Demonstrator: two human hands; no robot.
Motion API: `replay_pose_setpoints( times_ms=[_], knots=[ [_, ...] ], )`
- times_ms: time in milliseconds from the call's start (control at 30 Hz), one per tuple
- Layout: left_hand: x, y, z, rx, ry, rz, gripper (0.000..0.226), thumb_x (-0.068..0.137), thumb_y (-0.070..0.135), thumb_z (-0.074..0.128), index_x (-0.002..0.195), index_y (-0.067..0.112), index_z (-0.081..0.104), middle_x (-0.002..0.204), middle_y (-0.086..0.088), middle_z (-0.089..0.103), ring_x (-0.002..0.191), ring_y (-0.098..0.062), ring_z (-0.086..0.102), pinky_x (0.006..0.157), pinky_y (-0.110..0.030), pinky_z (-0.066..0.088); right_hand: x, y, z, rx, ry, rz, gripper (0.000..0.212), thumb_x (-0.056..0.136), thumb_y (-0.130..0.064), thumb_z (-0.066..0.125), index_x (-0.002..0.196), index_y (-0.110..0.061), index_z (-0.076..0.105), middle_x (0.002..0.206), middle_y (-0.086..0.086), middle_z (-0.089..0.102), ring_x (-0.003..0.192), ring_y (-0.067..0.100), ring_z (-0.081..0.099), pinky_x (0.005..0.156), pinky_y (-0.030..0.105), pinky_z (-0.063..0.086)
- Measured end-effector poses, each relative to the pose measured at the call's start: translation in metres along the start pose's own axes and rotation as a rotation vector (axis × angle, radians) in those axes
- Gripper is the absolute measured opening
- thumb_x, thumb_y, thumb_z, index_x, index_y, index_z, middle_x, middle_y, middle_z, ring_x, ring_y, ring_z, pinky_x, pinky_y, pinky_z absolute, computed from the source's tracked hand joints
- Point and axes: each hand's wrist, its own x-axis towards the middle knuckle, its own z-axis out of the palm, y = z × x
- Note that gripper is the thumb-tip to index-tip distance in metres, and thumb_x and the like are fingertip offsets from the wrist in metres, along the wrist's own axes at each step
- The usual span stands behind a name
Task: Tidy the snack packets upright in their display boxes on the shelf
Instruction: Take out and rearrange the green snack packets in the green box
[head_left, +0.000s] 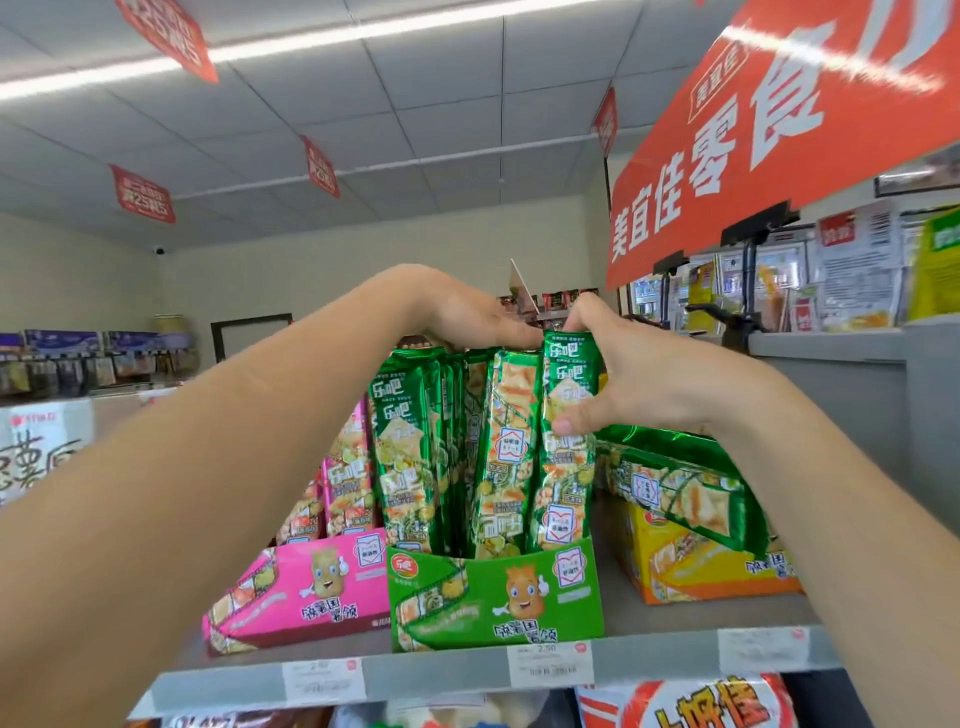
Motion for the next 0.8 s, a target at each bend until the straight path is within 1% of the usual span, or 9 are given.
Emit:
replay_pose_setpoints(
  times_ms=[100,200,300,400,500,600,700,767,800],
  knots=[
    [-0.013,-0.004,-0.001,-0.058,-0.021,0.036,0.063,0.098,0.055,0.028,0.151,0.022,0.028,0.155,0.004,0.032,0.137,-0.014,0.031,0.098,-0.022,0.025,0.0,-0.005,0.004,-0.091,-0.013,-0.035,0.074,0.07,-0.046,0.084,0.108,-0.037,0.021,0.083,-0.015,0.044,0.073,0.0,0.045,0.055,0.026,0.031],
    [-0.027,-0.009,0.001,-0.104,0.081,0.06,0.052,0.099,0.053,0.032,0.141,0.027,0.046,0.144,0.004,0.047,0.123,-0.007,0.043,0.102,-0.02,0.027,0.003,-0.007,0.011,-0.128,-0.039,-0.059,0.072,0.073,-0.048,0.081,0.111,-0.038,0.021,0.093,-0.01,0.053,0.079,0.009,0.052,0.06,0.03,0.037],
    [-0.036,-0.006,0.006,-0.235,0.166,0.136,0.049,0.098,0.057,0.032,0.125,0.028,0.061,0.132,0.001,0.06,0.12,-0.013,0.055,0.108,-0.029,0.035,0.004,-0.009,0.013,-0.081,-0.067,-0.058,0.085,0.076,-0.047,0.078,0.134,-0.033,0.018,0.126,0.001,0.055,0.101,0.022,0.056,0.078,0.04,0.046],
    [-0.044,0.011,0.015,-0.15,0.175,0.244,0.063,0.084,0.068,0.037,0.12,0.023,0.062,0.12,0.011,0.064,0.111,-0.007,0.058,0.095,-0.019,0.041,0.0,-0.009,0.007,0.004,-0.113,-0.069,0.091,0.076,-0.041,0.08,0.145,-0.029,0.02,0.134,-0.005,0.052,0.12,0.02,0.052,0.1,0.042,0.044],
    [-0.045,0.015,0.021,-0.046,0.37,0.318,0.049,0.093,0.053,0.046,0.122,0.017,0.06,0.116,-0.001,0.067,0.108,-0.018,0.061,0.097,-0.036,0.046,-0.013,-0.003,-0.001,0.179,-0.029,-0.11,0.078,0.079,-0.032,0.078,0.142,-0.037,0.032,0.139,-0.009,0.051,0.129,0.012,0.046,0.105,0.037,0.04],
    [-0.056,0.012,0.022,-0.169,0.575,0.331,0.065,0.088,0.063,0.031,0.118,0.017,0.066,0.112,-0.003,0.069,0.105,-0.019,0.063,0.097,-0.04,0.047,-0.031,0.002,-0.007,0.277,0.08,-0.16,0.08,0.078,-0.042,0.077,0.143,-0.043,0.03,0.15,-0.013,0.041,0.138,0.001,0.035,0.112,0.037,0.035],
    [-0.069,0.008,0.022,-0.195,0.418,0.368,0.067,0.084,0.076,0.032,0.12,0.03,0.065,0.115,0.01,0.069,0.108,-0.006,0.062,0.101,-0.033,0.046,-0.045,-0.007,-0.01,0.403,0.014,-0.168,0.098,0.061,-0.064,0.076,0.145,-0.046,0.029,0.155,-0.013,0.035,0.14,-0.008,0.028,0.115,0.036,0.031],
    [-0.071,0.007,0.023,-0.185,0.275,0.396,0.063,0.081,0.075,0.049,0.127,0.033,0.059,0.117,0.015,0.069,0.108,0.001,0.062,0.098,-0.023,0.047,-0.044,-0.015,-0.012,0.24,0.029,-0.122,0.102,0.061,-0.063,0.076,0.148,-0.042,0.027,0.155,-0.011,0.035,0.139,-0.002,0.032,0.113,0.032,0.032],
    [-0.07,0.007,0.025,-0.168,0.284,0.385,0.062,0.079,0.07,0.057,0.129,0.033,0.058,0.117,0.014,0.069,0.107,0.0,0.063,0.096,-0.023,0.048,-0.041,-0.019,-0.012,0.097,0.045,-0.094,0.099,0.066,-0.06,0.076,0.15,-0.037,0.027,0.155,-0.009,0.036,0.139,0.003,0.035,0.111,0.029,0.031]
  ],
)
